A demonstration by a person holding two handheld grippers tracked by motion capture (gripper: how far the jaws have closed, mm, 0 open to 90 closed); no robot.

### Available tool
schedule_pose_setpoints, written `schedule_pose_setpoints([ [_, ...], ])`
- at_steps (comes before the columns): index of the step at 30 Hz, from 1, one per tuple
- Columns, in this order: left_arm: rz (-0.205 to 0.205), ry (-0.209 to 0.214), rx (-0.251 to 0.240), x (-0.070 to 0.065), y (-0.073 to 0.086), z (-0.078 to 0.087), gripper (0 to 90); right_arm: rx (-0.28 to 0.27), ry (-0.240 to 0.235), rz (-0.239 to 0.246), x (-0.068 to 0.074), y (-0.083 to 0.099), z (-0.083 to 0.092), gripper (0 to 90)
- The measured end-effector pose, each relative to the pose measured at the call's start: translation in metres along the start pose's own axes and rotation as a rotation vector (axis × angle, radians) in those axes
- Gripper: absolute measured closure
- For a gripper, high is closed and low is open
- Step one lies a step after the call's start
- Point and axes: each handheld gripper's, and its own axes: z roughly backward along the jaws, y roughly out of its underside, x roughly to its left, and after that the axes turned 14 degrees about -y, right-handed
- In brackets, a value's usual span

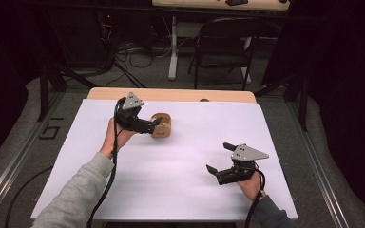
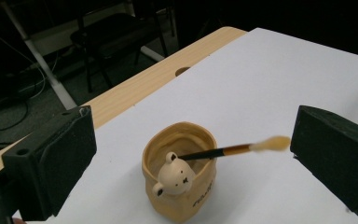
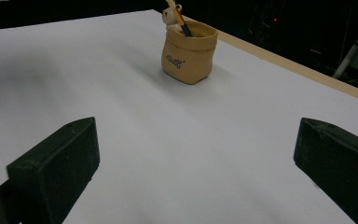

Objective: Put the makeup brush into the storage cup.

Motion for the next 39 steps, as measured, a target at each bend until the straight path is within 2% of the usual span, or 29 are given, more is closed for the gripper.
schedule_pose_setpoints([
  [6, 0.008, -0.009, -0.020, 0.003, 0.008, 0.015, 0.0, -0.034, -0.007, -0.002, 0.000, -0.001, 0.002, 0.0],
  [12, 0.006, -0.015, -0.034, 0.004, 0.018, 0.029, 0.0, -0.033, -0.016, 0.004, 0.000, -0.002, 0.003, 0.0],
  [15, 0.019, -0.013, -0.052, 0.003, 0.024, 0.037, 0.0, -0.032, -0.019, 0.002, 0.000, -0.002, 0.005, 0.0],
  [20, 0.004, 0.000, -0.068, 0.000, 0.035, 0.052, 0.0, -0.047, -0.022, 0.017, 0.002, -0.004, 0.007, 0.0],
  [26, 0.003, -0.002, -0.085, -0.002, 0.053, 0.067, 0.0, -0.055, -0.030, 0.033, 0.005, -0.007, 0.011, 0.0],
  [29, 0.017, -0.020, -0.100, 0.000, 0.065, 0.074, 0.0, -0.062, -0.016, 0.031, 0.005, -0.007, 0.013, 0.0],
  [39, 0.062, -0.057, -0.101, 0.007, 0.104, 0.088, 0.0, -0.054, -0.005, 0.025, 0.005, -0.007, 0.016, 0.0],
])
